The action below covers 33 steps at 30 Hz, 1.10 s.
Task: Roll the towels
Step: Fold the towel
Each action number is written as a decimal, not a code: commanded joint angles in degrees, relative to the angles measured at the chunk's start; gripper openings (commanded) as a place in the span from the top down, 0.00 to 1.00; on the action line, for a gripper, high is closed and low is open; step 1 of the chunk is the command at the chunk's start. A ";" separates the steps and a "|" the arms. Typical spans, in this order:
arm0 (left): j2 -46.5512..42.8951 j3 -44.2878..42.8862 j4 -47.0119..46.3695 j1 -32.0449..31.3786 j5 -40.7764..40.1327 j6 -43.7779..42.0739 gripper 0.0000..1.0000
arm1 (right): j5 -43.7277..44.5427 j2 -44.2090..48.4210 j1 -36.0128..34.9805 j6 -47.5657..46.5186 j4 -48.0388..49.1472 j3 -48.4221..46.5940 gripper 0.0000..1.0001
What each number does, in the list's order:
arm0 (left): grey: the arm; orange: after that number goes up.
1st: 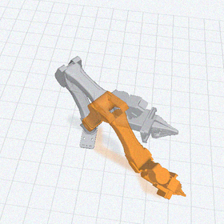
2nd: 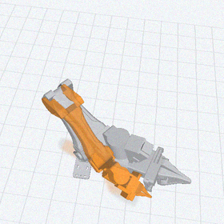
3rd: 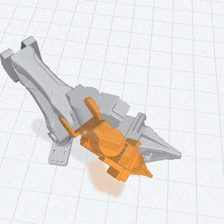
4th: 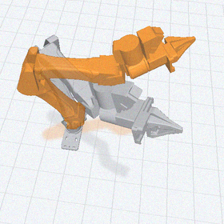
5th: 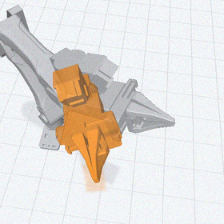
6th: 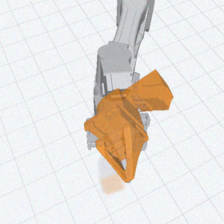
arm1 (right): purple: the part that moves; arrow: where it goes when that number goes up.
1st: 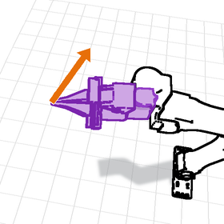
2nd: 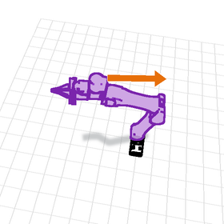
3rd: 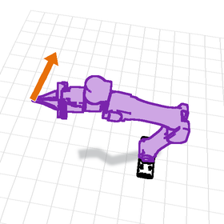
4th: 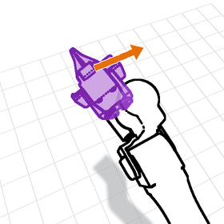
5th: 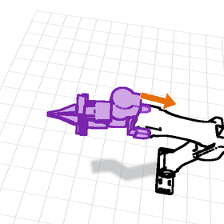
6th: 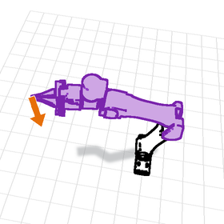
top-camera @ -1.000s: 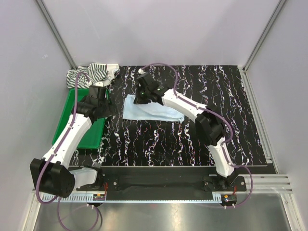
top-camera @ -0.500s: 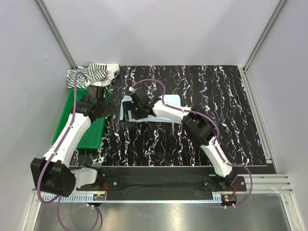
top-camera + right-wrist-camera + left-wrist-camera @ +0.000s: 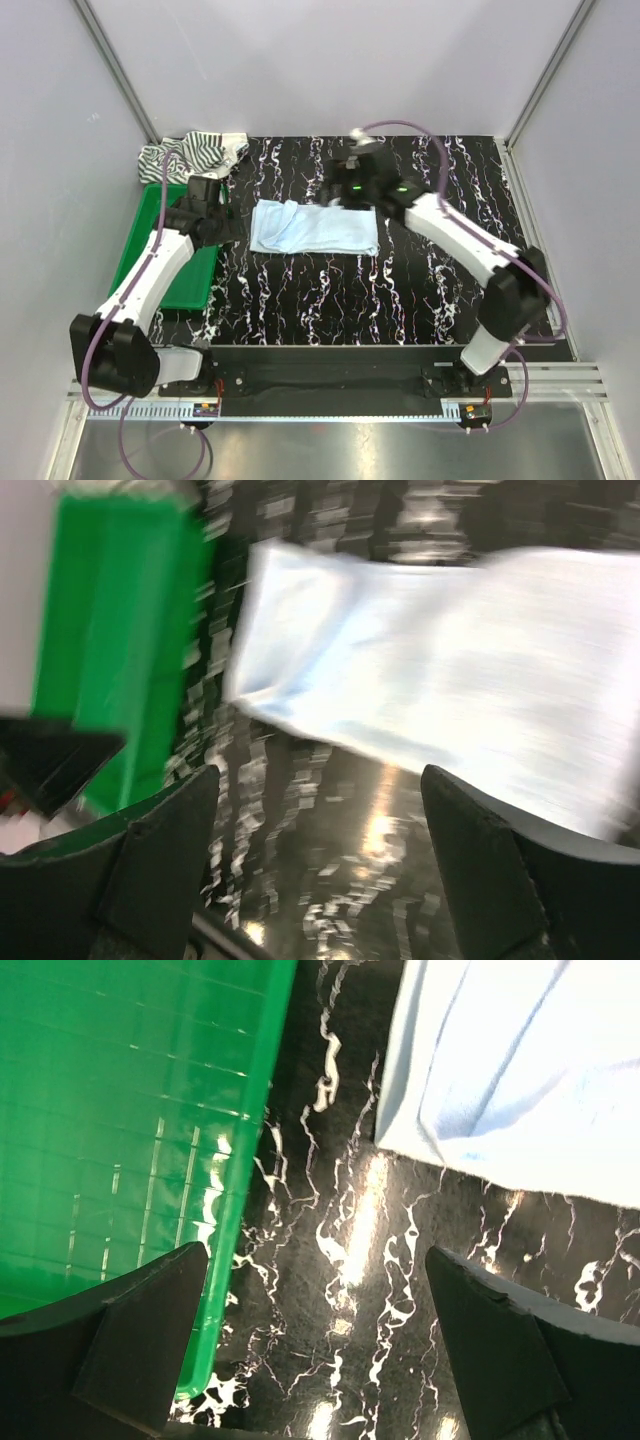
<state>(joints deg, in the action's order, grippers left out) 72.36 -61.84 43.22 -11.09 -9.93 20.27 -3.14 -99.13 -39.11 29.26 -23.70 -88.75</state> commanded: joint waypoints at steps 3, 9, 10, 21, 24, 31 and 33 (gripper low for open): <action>6.47 -1.87 0.02 -6.46 0.19 -2.87 0.06 | -7.58 4.56 16.16 5.82 1.82 18.42 0.16; 8.23 -2.23 0.46 -8.51 -0.96 -2.78 0.06 | -9.43 -1.58 18.11 3.88 0.67 20.19 0.19; 8.33 -1.97 0.46 -8.51 -0.96 -2.87 0.06 | -10.48 -2.11 18.19 4.66 2.50 21.15 0.19; 7.54 -0.73 0.20 -8.60 -1.76 -2.78 0.06 | -10.75 -8.62 18.02 7.83 8.76 25.29 0.40; 7.54 -0.65 0.11 -8.68 -1.93 -2.87 0.06 | -10.66 -7.92 18.11 8.18 10.25 26.78 0.58; 8.67 -1.52 0.37 -12.01 -4.21 -2.52 0.07 | -9.27 -2.13 18.11 7.05 7.11 33.19 0.87; 10.87 -4.41 2.47 -15.53 -6.14 -1.38 0.07 | -7.86 1.82 18.02 6.96 5.43 37.04 0.89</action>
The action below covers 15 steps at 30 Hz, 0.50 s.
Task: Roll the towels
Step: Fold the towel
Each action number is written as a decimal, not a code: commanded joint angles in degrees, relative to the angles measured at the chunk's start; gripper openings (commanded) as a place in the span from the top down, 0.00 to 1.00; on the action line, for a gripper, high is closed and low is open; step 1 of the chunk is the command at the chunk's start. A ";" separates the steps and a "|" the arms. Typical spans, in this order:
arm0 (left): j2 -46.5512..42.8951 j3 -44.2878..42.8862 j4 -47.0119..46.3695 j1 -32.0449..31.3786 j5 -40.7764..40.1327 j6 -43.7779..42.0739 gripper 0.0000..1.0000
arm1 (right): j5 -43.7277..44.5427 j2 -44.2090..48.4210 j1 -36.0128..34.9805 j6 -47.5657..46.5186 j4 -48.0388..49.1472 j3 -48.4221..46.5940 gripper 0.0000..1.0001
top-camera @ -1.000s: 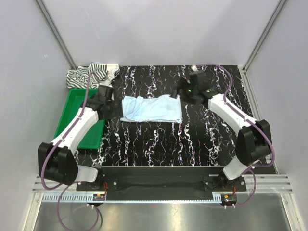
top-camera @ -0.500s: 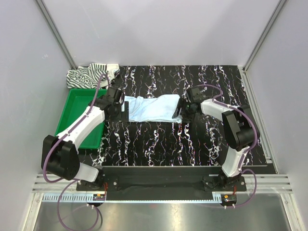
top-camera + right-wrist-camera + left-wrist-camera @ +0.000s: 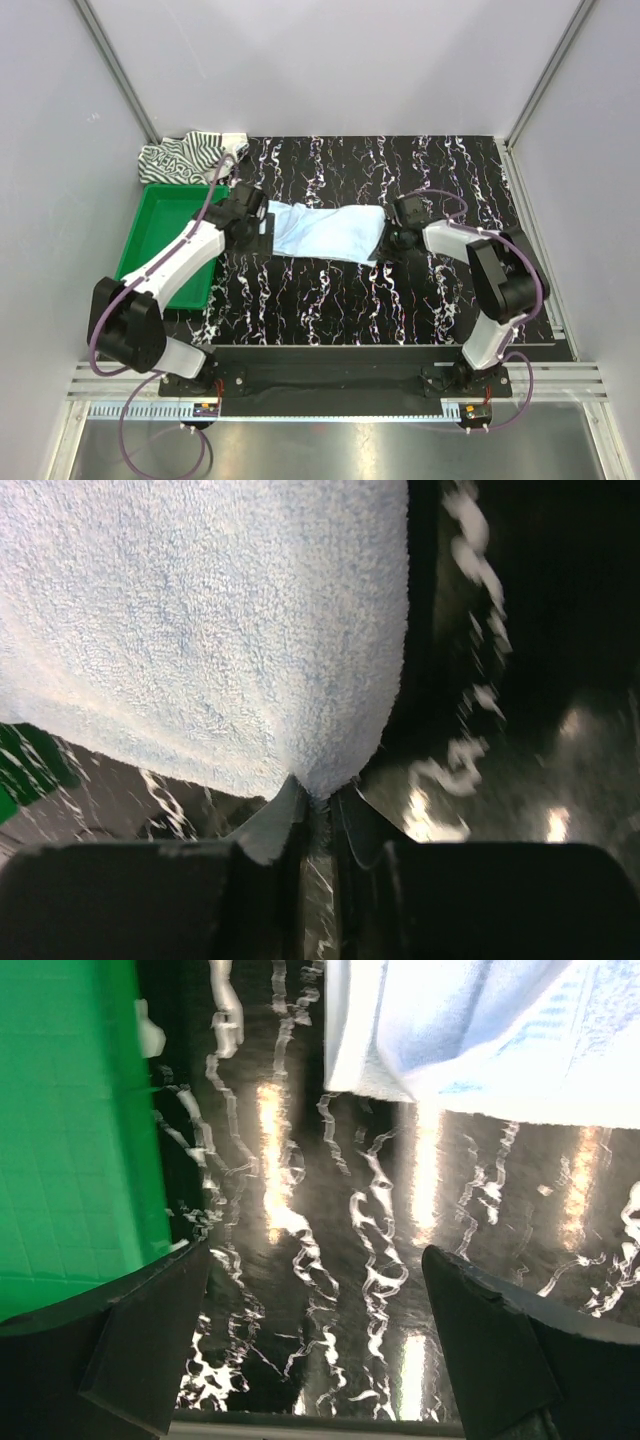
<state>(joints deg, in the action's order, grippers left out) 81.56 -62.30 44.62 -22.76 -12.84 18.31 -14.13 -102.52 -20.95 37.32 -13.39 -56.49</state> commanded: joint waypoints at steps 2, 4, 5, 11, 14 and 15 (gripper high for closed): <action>3.77 -6.77 2.74 -7.27 -6.65 2.95 0.07 | 4.64 8.98 -0.14 -0.85 -7.26 7.52 0.89; 6.41 -9.76 2.58 -9.22 -7.11 5.06 0.07 | 4.64 11.02 -0.06 0.29 -8.23 11.30 0.92; 7.38 -10.64 2.05 -10.71 -7.02 5.51 0.07 | 4.38 13.03 -0.06 0.82 -8.15 12.53 0.93; 19.32 -18.28 -3.83 -16.16 -5.97 2.97 0.09 | 3.05 18.31 -0.06 0.91 -9.11 19.57 0.95; 24.86 -21.36 -6.55 -18.53 -5.88 1.47 0.08 | 3.50 21.73 -0.06 0.82 -10.43 21.24 0.95; 26.01 -22.15 -7.00 -18.89 -5.88 1.30 0.08 | 2.97 22.53 -0.14 1.26 -10.08 21.59 0.95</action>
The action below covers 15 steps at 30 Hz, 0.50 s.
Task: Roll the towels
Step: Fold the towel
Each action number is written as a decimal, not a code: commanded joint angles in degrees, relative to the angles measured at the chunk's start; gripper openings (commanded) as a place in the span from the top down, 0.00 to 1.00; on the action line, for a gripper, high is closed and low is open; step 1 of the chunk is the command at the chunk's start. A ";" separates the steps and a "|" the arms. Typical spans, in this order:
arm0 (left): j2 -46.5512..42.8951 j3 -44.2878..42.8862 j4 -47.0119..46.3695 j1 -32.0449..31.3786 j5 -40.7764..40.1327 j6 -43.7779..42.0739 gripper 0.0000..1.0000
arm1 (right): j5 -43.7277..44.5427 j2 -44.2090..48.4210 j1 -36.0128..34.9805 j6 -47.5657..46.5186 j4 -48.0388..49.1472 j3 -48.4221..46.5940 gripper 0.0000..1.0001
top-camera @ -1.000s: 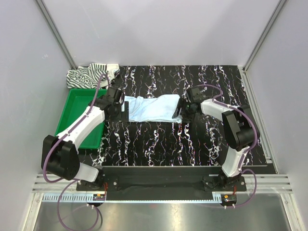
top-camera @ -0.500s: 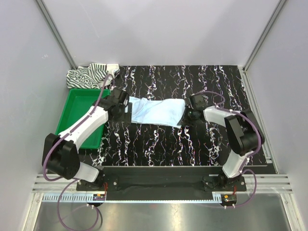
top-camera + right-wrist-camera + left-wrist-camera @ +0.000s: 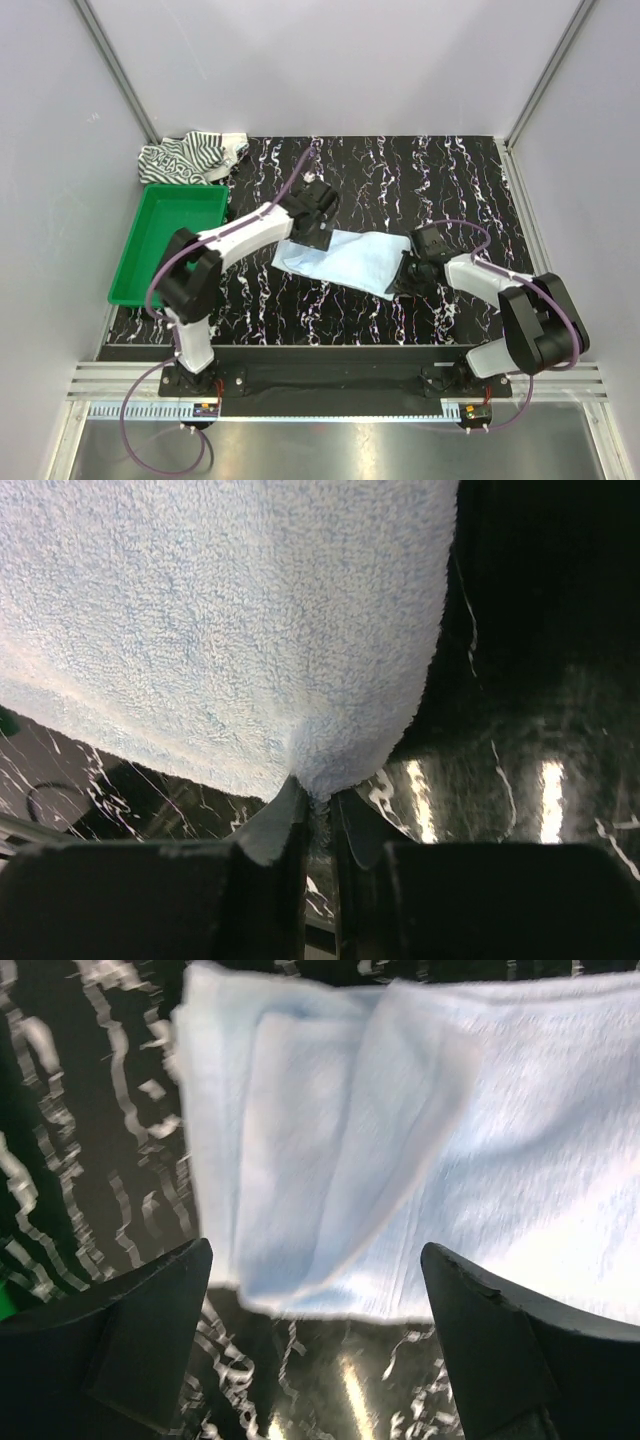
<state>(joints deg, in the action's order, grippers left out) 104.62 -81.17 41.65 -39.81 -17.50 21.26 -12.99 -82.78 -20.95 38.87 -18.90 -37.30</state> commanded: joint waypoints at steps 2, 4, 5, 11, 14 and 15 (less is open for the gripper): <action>6.38 -5.49 -4.38 -2.55 -1.75 -1.74 0.08 | 1.74 4.37 -0.06 0.06 -5.53 2.49 0.96; 9.18 -6.89 -4.21 -2.55 -2.19 -1.57 0.09 | 1.92 5.26 -0.14 0.24 -6.24 2.41 0.96; 9.90 -7.86 -4.21 -2.55 -2.63 -1.57 0.10 | 2.01 5.79 -0.06 0.15 -6.59 2.15 0.96; 12.45 -8.83 -4.21 -2.38 -7.02 -1.92 0.59 | 1.39 6.41 -0.06 0.24 -6.86 2.40 0.99; 11.14 -7.52 -4.64 -1.06 -8.87 -2.18 0.87 | 1.30 6.76 -0.06 0.41 -6.86 2.76 1.00; 10.61 -6.99 -5.08 -0.45 -9.04 -2.27 1.00 | 1.30 6.84 -0.14 0.68 -6.86 2.84 1.00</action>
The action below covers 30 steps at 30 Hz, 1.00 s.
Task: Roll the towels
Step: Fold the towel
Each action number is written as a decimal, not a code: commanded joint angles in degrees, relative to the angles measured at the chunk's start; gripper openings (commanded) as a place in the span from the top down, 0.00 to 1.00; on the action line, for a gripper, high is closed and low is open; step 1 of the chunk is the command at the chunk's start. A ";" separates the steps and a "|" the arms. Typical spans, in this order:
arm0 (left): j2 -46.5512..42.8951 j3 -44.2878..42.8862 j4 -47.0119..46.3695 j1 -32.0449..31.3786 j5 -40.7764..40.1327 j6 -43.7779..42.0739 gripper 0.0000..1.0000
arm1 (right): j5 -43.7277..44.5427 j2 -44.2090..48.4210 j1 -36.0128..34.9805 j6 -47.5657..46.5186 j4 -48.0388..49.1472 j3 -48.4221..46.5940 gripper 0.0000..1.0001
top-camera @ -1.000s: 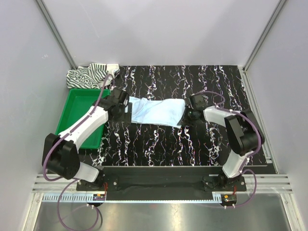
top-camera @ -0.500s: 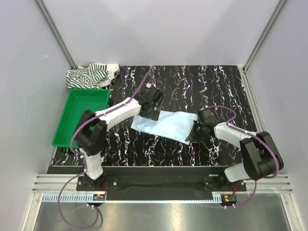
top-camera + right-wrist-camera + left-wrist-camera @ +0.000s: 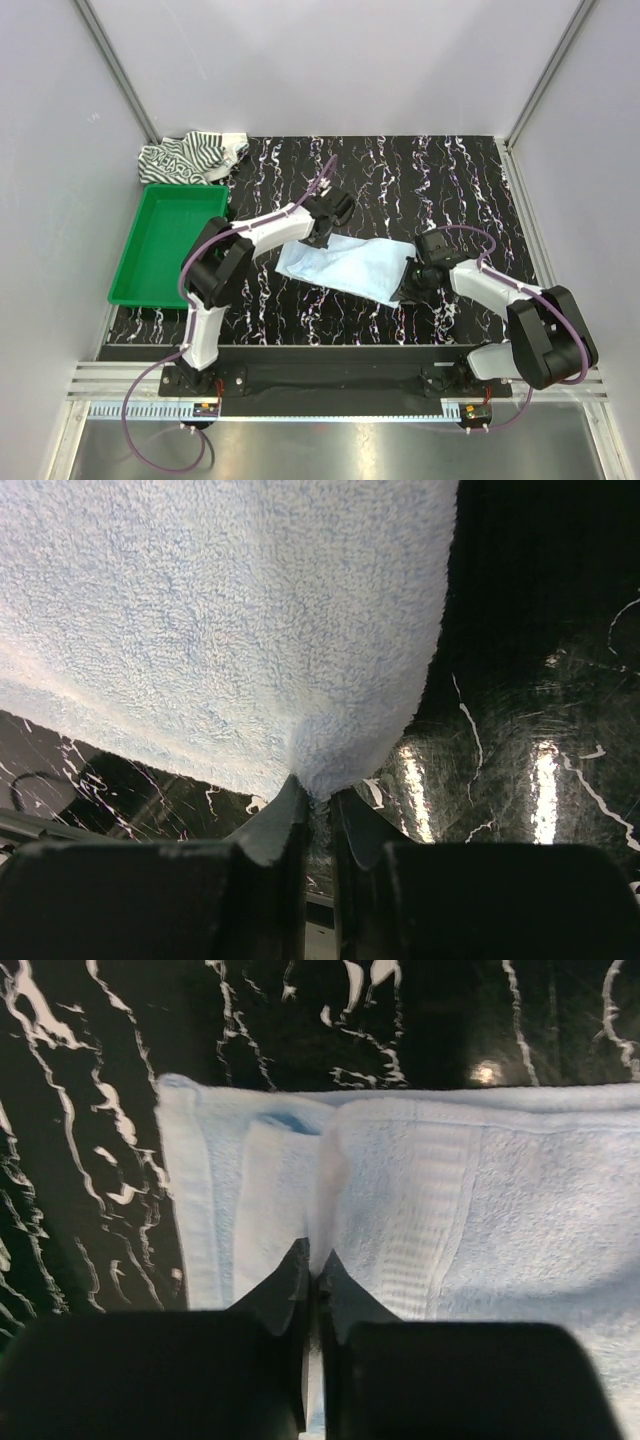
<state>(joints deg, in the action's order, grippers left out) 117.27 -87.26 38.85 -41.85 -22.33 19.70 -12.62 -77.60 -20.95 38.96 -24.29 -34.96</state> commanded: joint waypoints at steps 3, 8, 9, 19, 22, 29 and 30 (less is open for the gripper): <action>-2.93 -0.45 -3.25 4.13 -3.60 -1.77 1.00 | 1.02 1.49 -0.14 0.94 -1.46 0.77 1.00; -1.70 -0.80 -4.05 6.16 -4.39 -4.24 1.00 | 1.28 1.05 -0.06 1.03 -1.46 0.68 1.00; -1.52 -0.63 -4.66 6.51 -4.39 -4.24 1.00 | 1.20 0.96 -0.14 1.12 -1.63 0.68 1.00; -4.57 1.56 -3.61 7.22 -3.24 -1.26 0.05 | 1.37 0.96 -0.14 1.12 -1.72 0.68 0.58; -11.68 5.43 -2.47 7.22 -5.35 2.07 0.05 | 1.81 1.57 -0.23 1.21 -2.25 0.33 0.34; -23.66 16.50 -0.79 6.69 -3.86 9.29 0.08 | 3.92 6.75 -0.14 1.38 -7.69 -2.82 0.30; -26.02 17.90 -1.14 6.34 -3.69 10.00 0.09 | 5.40 8.16 -0.23 1.47 -9.79 -3.35 0.32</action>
<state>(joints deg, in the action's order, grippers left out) 95.90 -73.06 37.93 -34.89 -24.77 24.97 -11.20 -73.84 -21.10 40.58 -28.93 -35.18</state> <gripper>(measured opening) 0.924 0.688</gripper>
